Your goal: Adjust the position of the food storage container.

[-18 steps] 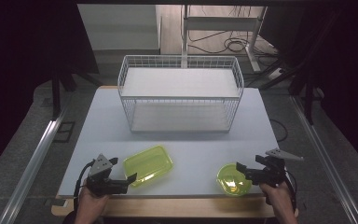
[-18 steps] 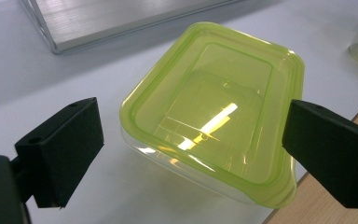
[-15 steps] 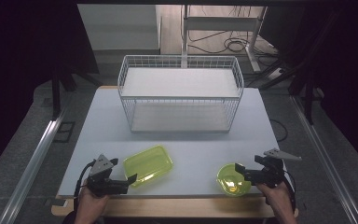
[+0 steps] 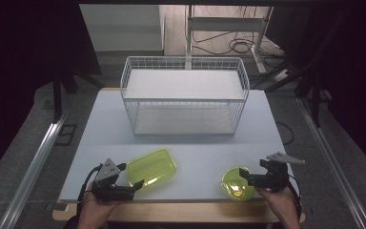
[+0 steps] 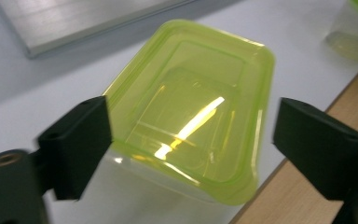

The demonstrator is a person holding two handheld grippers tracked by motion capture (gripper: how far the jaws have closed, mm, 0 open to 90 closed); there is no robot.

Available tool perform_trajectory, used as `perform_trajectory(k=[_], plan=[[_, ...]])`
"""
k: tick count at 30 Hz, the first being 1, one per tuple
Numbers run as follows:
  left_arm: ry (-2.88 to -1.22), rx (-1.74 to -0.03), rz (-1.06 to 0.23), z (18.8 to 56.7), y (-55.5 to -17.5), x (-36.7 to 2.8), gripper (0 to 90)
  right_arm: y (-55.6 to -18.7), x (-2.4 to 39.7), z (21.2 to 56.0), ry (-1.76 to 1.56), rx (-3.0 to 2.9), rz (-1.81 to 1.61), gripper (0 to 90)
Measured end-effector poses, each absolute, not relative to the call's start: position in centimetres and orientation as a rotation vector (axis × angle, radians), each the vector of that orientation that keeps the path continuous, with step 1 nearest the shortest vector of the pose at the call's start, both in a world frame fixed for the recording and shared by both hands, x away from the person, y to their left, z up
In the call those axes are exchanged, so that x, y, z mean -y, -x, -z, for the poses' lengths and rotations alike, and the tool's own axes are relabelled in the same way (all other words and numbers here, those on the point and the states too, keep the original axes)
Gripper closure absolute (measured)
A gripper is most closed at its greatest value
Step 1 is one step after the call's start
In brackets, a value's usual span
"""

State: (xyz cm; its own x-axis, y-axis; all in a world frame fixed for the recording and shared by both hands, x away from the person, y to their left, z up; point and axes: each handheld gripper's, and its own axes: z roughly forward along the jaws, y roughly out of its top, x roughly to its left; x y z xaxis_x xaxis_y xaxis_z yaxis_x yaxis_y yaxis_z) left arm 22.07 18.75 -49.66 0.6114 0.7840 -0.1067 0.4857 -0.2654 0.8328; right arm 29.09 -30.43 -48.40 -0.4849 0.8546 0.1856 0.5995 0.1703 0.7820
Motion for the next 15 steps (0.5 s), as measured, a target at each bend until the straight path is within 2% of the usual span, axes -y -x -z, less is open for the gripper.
perform_trajectory(k=[1,2,3,4,5,7,8,9,10,12,15], plan=[[-1.925,-1.0,-0.413,49.5,-21.9,-18.6,23.0,-29.1,30.5,48.4,-1.397,-2.15,-1.213,2.8],[-1.923,-0.992,-0.416,49.4,-21.8,-18.5,23.0,-29.1,30.5,48.4,-1.397,-2.15,-1.213,2.8],[-1.919,-0.982,-0.411,49.3,-21.7,-18.4,29.2,-29.1,30.5,48.4,-1.399,-2.147,-1.216,3.3],[-1.914,-0.977,-0.403,49.2,-21.7,-18.3,41.5,-29.1,30.5,48.3,-1.403,-2.14,-1.219,3.8],[-1.91,-0.97,-0.399,49.0,-21.6,-18.1,41.5,-29.1,30.5,48.3,-1.403,-2.14,-1.219,3.8],[-1.907,-0.947,-0.387,48.8,-21.5,-17.5,56.6,-29.1,30.5,48.3,-1.398,-2.136,-1.218,4.3],[-1.907,-0.94,-0.377,48.8,-21.5,-17.1,69.2,-29.1,30.4,48.3,-1.399,-2.138,-1.217,4.6],[-1.914,-0.927,-0.363,48.8,-21.6,-16.7,69.2,-29.1,30.4,48.3,-1.399,-2.138,-1.217,4.6],[-1.923,-0.911,-0.348,48.8,-21.6,-16.2,79.9,-29.0,30.4,48.3,-1.396,-2.142,-1.212,4.9],[-1.954,-0.886,-0.34,48.9,-21.8,-14.9,88.0,-29.0,30.3,48.3,-1.393,-2.143,-1.211,5.1],[-2.004,-0.85,-0.316,49.1,-22.1,-13.2,89.9,-29.0,30.3,48.3,-1.385,-2.145,-1.213,5.4]])
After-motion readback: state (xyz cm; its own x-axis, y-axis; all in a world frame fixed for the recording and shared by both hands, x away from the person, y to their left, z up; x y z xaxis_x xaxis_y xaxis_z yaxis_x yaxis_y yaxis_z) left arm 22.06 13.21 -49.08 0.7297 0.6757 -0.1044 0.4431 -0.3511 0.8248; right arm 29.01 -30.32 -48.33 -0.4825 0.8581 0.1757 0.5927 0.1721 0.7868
